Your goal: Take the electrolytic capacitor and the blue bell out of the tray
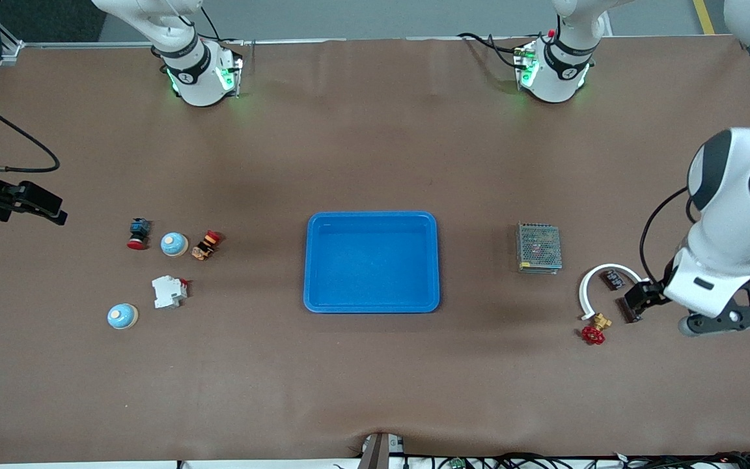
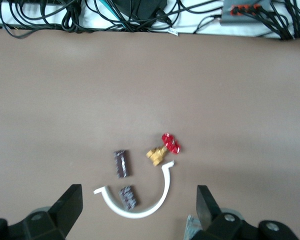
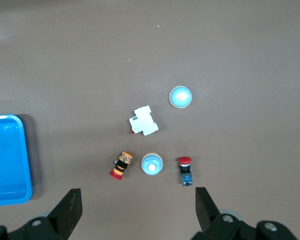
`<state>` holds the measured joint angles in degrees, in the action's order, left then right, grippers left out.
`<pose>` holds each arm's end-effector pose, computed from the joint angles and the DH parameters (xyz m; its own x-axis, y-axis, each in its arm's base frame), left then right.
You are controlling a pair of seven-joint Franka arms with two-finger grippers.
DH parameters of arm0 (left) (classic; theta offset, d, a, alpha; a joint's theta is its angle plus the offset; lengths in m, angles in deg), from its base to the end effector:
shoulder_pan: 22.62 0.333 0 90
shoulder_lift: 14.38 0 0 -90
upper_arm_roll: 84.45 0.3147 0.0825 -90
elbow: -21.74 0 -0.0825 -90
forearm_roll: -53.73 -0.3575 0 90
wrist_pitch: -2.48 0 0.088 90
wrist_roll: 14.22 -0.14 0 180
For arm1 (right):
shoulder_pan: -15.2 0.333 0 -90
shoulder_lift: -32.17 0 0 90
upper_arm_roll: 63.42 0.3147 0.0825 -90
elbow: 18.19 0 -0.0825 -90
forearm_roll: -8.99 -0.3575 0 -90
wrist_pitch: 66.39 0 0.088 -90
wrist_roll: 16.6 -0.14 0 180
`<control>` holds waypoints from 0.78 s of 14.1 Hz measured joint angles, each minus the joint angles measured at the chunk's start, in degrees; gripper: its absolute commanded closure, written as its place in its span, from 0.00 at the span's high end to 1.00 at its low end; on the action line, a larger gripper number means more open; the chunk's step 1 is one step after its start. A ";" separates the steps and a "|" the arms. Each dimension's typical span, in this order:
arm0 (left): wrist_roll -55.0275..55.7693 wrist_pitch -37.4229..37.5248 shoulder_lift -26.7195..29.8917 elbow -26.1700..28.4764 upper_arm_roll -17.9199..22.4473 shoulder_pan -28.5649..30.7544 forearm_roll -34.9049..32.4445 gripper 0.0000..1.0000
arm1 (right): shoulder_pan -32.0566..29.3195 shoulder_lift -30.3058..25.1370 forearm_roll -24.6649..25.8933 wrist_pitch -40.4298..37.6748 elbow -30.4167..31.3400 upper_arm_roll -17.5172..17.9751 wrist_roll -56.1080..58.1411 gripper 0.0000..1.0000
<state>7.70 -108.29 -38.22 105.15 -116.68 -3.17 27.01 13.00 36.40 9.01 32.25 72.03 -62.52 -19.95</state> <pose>0.6634 -0.0476 0.4619 0.9794 0.0549 0.1941 0.0894 -0.9807 -0.1738 0.5661 -0.0132 0.5621 0.9940 -0.0811 0.0729 -0.0809 -0.9967 -0.0051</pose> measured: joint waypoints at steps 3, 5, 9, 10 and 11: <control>-4.44 5.42 3.30 -1.17 -0.02 0.32 6.19 1.00 | 0.00 -5.62 -0.02 4.70 8.22 0.12 0.00 1.00; -4.93 7.80 5.71 -1.64 -0.10 0.28 8.05 1.00 | 0.00 -7.19 -0.03 5.03 9.95 0.26 0.00 1.00; -5.39 13.89 10.39 -1.71 -0.57 0.08 14.00 1.00 | 0.00 -7.32 -0.03 4.87 10.29 0.33 -0.01 1.00; -5.40 14.51 11.50 -1.66 -0.23 -0.05 15.84 1.00 | -0.01 -7.32 -0.03 4.52 10.31 0.30 -0.06 1.00; -5.61 15.11 12.82 -1.35 1.05 -0.94 17.50 1.00 | -0.02 -7.33 -0.03 4.22 10.30 0.29 -0.12 1.00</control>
<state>2.09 -93.18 -25.40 103.79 -115.63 -4.11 44.51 12.98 29.07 8.98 36.47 82.34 -62.22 -20.07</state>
